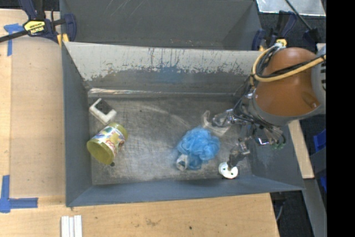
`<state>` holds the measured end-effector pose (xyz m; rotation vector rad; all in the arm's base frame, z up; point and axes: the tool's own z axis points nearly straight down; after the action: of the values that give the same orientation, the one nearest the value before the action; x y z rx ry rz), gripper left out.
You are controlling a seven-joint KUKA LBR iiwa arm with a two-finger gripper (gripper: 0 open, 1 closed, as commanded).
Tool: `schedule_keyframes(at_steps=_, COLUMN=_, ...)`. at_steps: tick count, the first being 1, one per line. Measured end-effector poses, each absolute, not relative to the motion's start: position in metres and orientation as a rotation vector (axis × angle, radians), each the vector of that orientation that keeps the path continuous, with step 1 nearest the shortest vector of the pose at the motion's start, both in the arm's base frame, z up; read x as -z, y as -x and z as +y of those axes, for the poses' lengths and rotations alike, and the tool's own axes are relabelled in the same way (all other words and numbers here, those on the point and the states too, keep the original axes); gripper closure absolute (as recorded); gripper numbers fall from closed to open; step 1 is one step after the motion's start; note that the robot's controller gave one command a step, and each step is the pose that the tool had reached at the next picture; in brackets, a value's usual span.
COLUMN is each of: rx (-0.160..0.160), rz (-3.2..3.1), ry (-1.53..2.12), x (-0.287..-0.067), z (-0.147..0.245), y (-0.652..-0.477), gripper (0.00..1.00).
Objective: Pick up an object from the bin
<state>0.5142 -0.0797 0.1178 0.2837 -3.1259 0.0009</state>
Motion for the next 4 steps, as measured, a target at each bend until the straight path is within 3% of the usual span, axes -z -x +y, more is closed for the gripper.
schedule_keyframes(at_steps=1, rx=0.004, rz=-3.141, ry=-0.171, x=-0.11, z=-0.051, y=-0.537, gripper=0.0)
schedule_keyframes(at_steps=2, rx=-0.002, rz=-3.144, ry=-0.102, x=-0.116, z=-0.036, y=-0.524, gripper=0.0)
schedule_keyframes(at_steps=3, rx=-0.001, rz=-3.088, ry=-0.596, x=-0.078, z=-0.044, y=-0.546, gripper=1.0)
schedule_keyframes(at_steps=4, rx=-0.001, rz=-3.088, ry=-0.596, x=-0.078, z=-0.044, y=-0.546, gripper=1.0)
